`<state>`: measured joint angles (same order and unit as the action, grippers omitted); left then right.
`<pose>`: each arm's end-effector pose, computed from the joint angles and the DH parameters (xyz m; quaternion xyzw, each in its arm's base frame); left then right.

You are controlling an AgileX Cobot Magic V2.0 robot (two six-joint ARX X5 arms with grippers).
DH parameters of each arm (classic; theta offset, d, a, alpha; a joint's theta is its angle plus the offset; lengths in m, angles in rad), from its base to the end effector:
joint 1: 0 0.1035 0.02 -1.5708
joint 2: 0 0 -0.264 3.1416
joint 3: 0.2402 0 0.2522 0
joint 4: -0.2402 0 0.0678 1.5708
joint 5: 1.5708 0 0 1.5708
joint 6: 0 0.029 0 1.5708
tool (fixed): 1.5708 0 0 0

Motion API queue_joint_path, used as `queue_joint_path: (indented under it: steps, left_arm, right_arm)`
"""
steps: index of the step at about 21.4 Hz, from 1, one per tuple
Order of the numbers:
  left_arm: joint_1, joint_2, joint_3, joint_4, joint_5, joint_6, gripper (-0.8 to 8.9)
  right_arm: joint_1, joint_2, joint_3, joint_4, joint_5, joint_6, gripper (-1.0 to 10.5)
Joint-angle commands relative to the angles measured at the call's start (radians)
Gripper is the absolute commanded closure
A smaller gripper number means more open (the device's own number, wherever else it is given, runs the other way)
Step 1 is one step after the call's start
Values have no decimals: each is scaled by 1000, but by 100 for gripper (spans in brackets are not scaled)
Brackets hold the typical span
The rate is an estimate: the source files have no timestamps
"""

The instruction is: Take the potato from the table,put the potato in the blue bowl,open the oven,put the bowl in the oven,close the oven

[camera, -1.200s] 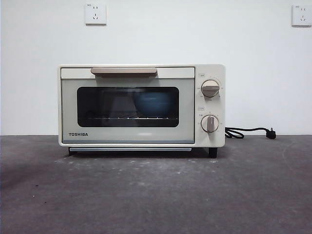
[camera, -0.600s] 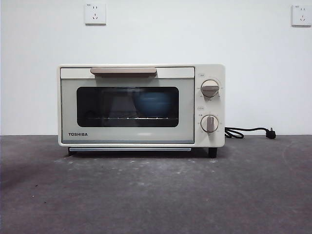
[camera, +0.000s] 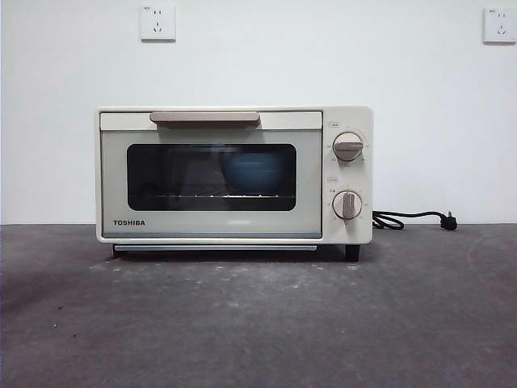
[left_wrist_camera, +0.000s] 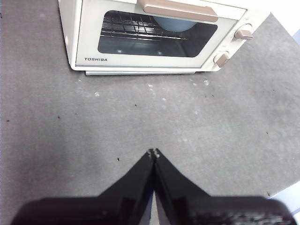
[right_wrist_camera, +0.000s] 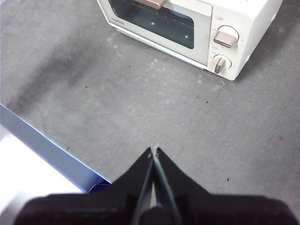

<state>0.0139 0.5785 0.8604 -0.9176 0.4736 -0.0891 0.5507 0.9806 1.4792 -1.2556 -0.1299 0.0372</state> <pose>0.0931 -0.0119 0.3180 -0.1165 0.3126 -0.2027 0.9207 0.1086 0.0711 0.4264 -0.0609 0.3671 0.3034 0.8772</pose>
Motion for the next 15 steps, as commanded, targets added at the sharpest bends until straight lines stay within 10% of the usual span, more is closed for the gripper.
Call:
queue_joint_path:
  steps: [1,15]
  left_arm:
    - [-2,-1,5,7,-4,22,818]
    - [5,-158,-160,643,-302,325,818]
  right_arm:
    - [2,-2,3,5,2,2,945]
    - [2,-2,3,5,2,2,945]
